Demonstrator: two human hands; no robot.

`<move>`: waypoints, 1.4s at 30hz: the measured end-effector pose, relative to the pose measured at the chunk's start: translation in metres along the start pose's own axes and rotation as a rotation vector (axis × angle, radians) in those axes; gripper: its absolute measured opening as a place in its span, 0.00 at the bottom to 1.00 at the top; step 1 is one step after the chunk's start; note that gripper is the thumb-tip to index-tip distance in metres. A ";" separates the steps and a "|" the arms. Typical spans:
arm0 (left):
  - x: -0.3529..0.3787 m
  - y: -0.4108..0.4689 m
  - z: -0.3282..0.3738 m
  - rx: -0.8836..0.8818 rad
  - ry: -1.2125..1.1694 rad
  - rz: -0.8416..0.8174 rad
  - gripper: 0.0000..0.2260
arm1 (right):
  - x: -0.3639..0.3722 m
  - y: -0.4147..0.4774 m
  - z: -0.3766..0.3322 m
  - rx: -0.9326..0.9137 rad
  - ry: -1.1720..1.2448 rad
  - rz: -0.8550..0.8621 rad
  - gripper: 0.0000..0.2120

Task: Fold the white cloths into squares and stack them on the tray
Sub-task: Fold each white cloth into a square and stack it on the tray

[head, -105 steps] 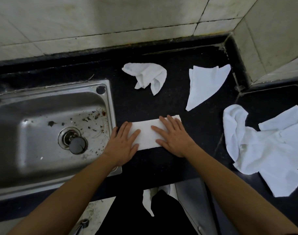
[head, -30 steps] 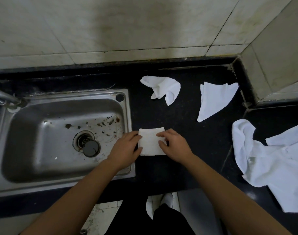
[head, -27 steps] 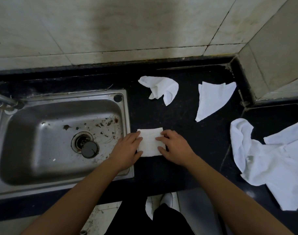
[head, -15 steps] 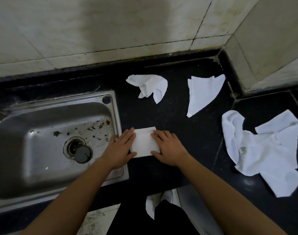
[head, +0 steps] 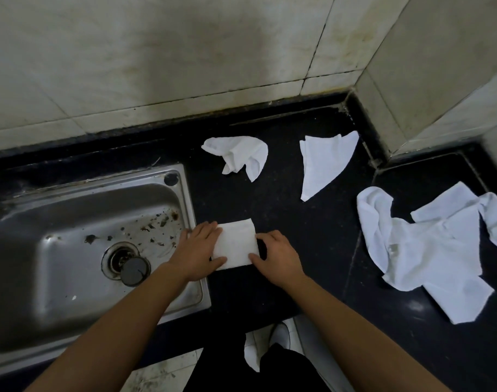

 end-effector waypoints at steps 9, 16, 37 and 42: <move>-0.051 0.067 0.042 0.368 0.403 0.138 0.29 | 0.011 -0.013 0.013 0.329 0.270 0.076 0.18; -0.051 0.087 0.036 0.460 0.444 0.125 0.18 | 0.017 -0.003 0.009 0.373 0.371 0.127 0.22; -0.181 0.038 0.001 0.350 -0.656 0.090 0.03 | -0.137 -0.040 -0.046 -0.043 0.387 0.234 0.01; -0.199 0.032 0.044 0.429 -0.760 0.085 0.03 | -0.166 -0.085 -0.031 -0.046 0.362 0.306 0.02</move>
Point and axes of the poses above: each hand's wrist, its own y-axis towards the middle knuckle, its own x-axis out of the palm, z = x × y, the point moved 1 cm from there along y, towards the middle knuckle, and after that the axes turned 13 degrees about y, right-handed, at the moved point
